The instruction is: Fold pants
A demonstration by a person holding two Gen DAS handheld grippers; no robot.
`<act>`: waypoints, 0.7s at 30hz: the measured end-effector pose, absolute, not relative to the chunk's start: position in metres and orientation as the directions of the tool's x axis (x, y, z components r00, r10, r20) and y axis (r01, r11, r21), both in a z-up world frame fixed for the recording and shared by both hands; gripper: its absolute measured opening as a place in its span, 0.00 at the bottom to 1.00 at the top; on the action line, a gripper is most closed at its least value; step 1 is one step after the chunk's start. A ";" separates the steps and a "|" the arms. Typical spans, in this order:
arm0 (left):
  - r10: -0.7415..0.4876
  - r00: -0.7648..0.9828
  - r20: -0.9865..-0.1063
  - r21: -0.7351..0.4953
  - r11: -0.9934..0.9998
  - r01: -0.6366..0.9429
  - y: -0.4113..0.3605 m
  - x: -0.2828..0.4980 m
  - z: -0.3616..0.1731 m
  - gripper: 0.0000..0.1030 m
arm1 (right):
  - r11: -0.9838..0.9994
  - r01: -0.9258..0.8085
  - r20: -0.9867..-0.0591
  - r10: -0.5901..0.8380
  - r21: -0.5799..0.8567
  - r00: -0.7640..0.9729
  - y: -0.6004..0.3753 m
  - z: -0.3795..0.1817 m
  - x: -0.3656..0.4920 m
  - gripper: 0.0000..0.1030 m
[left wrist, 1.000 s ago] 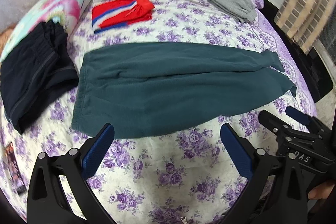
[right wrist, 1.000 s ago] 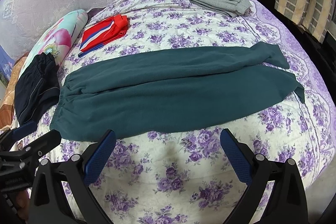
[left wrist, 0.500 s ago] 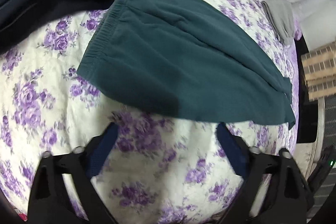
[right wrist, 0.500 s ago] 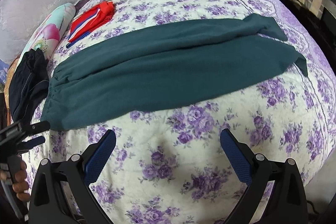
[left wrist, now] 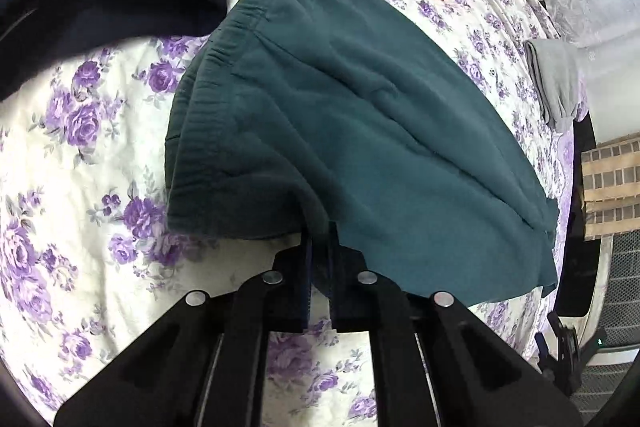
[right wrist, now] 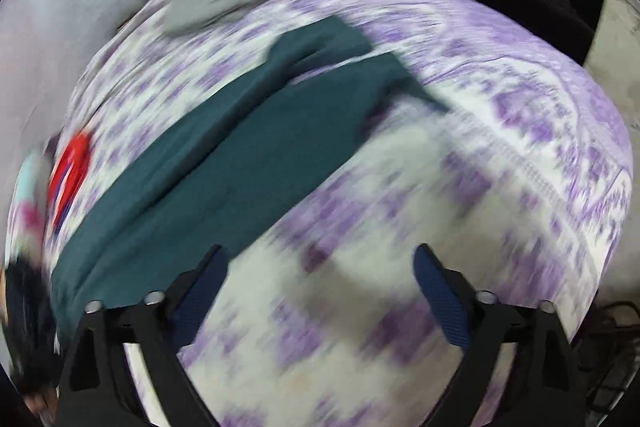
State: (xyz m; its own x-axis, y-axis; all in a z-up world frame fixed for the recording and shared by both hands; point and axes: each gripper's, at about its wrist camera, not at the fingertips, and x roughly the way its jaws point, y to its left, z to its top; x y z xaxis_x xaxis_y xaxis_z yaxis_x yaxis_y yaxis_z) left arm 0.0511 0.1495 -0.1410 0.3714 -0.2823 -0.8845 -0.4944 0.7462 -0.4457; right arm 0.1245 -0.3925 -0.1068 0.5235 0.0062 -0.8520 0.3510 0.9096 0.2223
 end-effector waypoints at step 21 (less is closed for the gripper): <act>-0.165 0.442 -0.882 -0.430 0.664 -0.611 0.154 0.049 -0.112 0.05 | 0.809 0.341 -0.804 0.249 0.479 0.540 -0.487 -0.096 0.223 0.05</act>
